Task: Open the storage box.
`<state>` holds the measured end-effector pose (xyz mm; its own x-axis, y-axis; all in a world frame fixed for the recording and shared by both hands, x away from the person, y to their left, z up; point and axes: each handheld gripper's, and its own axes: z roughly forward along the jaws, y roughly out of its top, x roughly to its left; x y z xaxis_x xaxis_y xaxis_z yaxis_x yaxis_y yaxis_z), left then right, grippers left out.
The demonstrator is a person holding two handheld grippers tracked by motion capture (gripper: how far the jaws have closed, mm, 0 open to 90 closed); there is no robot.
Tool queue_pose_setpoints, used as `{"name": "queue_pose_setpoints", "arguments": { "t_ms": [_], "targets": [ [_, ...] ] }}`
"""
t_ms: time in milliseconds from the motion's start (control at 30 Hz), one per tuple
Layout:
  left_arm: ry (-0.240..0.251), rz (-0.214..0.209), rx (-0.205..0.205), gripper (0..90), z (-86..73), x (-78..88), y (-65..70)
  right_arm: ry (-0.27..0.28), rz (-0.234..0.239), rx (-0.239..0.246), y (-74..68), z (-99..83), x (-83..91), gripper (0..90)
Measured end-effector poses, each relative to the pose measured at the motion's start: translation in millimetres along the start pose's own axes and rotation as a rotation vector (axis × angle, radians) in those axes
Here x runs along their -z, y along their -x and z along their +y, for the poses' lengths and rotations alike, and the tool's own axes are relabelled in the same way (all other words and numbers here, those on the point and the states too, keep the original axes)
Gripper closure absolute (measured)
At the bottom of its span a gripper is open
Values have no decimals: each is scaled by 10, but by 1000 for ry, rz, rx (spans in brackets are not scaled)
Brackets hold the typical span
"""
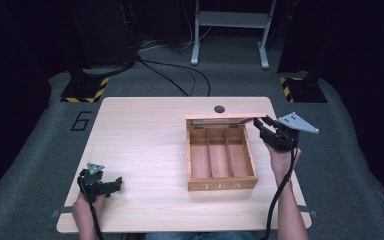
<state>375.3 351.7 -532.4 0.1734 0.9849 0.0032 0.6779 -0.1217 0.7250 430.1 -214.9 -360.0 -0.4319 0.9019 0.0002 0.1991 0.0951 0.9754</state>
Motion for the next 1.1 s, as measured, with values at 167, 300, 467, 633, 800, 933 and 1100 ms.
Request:
{"name": "queue_pose_setpoints", "arguments": {
  "t_ms": [167,300,467,633,800,933,1100],
  "targets": [
    [1,1,-2,5,0,-1,-1,2,3,-3,6,5,-8,633],
    [2,1,-1,5,0,-1,-1,2,4,-2,7,8,-12,633],
    [0,1,-2,5,1,-1,-1,0,5,1,12,15,-16,634],
    [1,1,-2,5,0,0,-1,-3,6,1,14,20,-16,634],
    [2,1,-2,5,0,-1,-1,-1,8,2,16,21,-19,633],
    [1,1,-2,5,0,0,-1,0,7,0,14,19,-19,633],
    [-1,1,-2,5,1,0,-1,-4,4,3,12,18,-14,634]
  ]
}}
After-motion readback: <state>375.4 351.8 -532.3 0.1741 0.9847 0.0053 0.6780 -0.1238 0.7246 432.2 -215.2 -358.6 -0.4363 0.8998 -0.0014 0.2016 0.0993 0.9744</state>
